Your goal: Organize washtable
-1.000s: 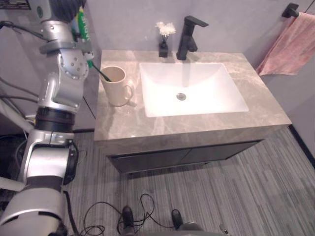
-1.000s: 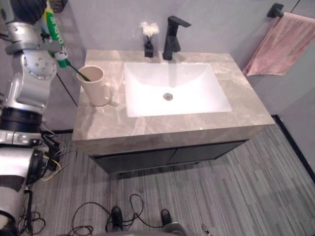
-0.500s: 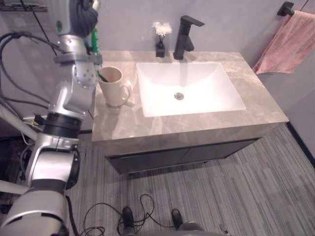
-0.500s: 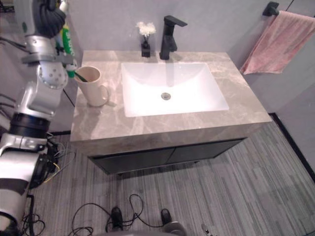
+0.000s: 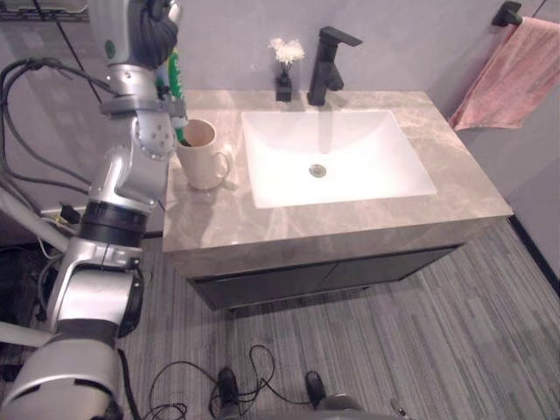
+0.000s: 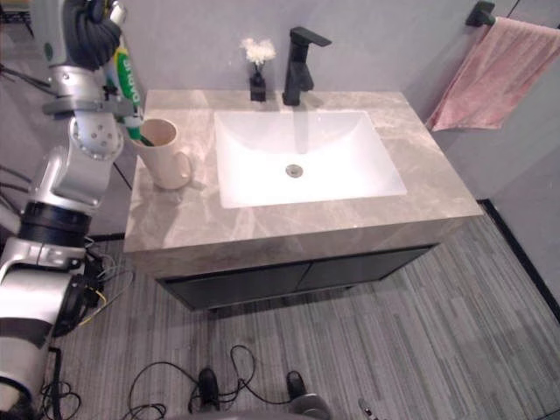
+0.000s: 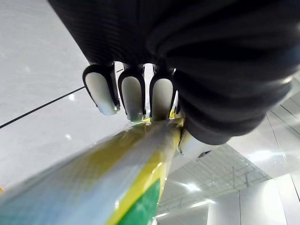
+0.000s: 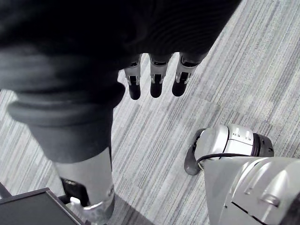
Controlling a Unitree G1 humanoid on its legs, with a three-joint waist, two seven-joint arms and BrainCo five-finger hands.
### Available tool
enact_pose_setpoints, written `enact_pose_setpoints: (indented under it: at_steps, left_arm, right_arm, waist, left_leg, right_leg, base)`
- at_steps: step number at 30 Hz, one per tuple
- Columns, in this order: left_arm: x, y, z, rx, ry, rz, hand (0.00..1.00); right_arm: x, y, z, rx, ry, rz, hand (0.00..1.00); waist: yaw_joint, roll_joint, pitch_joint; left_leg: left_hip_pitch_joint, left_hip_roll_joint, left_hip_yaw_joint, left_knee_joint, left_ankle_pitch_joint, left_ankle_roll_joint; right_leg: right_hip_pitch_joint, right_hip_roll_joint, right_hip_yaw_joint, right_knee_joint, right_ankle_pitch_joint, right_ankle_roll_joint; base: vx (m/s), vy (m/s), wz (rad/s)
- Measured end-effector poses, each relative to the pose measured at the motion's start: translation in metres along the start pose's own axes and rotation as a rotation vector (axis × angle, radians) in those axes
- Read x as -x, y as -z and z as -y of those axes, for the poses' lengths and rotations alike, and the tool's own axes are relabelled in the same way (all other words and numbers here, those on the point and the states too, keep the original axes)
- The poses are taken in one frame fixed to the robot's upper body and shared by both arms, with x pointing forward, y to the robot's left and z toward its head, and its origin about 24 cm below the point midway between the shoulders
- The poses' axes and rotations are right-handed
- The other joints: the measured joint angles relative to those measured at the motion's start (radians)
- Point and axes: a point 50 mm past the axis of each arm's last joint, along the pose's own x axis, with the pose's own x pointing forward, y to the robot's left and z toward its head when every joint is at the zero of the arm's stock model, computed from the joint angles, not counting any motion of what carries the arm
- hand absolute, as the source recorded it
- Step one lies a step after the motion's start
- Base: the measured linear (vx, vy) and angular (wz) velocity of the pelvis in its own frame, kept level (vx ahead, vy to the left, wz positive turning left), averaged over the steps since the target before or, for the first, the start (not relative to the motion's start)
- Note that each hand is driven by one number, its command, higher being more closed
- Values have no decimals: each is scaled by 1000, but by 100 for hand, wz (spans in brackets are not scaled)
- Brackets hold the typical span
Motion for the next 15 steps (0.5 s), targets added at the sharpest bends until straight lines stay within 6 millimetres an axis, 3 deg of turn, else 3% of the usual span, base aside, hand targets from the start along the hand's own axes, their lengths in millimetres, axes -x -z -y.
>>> enact_pose_setpoints:
  at_steps: [15]
  left_arm:
    - [2,-9,3,-25,31,58,100]
  right_arm:
    - [0,-1,-1,4,-3,3,0]
  waist:
    - [0,10,20]
  left_leg:
    - [-8,0,-1,0,0,0]
  right_leg:
    - [-5,-1,-2,-5,0,0]
  base:
    - [0,0,0]
